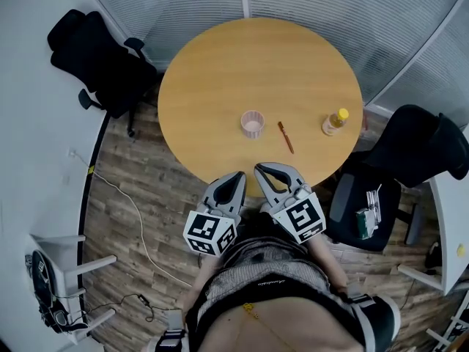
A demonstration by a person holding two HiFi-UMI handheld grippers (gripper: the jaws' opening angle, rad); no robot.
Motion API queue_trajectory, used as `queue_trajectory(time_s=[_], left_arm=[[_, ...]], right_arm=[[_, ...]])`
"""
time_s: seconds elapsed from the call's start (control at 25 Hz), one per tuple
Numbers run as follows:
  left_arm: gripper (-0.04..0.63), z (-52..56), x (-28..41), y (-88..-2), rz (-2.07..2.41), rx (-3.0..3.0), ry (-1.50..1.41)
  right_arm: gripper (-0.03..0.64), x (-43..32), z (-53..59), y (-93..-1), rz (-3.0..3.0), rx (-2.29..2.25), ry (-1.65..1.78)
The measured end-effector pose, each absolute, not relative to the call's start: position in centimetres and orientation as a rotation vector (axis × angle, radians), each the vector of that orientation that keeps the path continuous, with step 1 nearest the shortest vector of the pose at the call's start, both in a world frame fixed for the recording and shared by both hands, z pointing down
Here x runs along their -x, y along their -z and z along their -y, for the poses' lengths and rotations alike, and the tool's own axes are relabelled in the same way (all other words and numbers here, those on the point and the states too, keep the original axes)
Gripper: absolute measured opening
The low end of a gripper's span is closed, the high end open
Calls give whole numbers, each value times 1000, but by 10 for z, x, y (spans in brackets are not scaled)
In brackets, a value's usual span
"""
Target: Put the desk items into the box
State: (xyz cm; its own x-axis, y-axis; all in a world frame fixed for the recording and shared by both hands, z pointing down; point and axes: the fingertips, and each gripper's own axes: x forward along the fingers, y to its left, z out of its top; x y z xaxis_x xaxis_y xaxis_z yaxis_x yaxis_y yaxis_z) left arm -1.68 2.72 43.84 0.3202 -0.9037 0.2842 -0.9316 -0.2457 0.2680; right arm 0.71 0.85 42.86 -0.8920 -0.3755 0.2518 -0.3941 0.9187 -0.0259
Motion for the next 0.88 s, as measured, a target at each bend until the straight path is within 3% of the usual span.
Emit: queue_trajectory(time_s=[0.88], left_arm=[[-3,31,54,-432,1449,-2337,-140]], right_arm=[[23,29,44,-428,2772,-777,-144]])
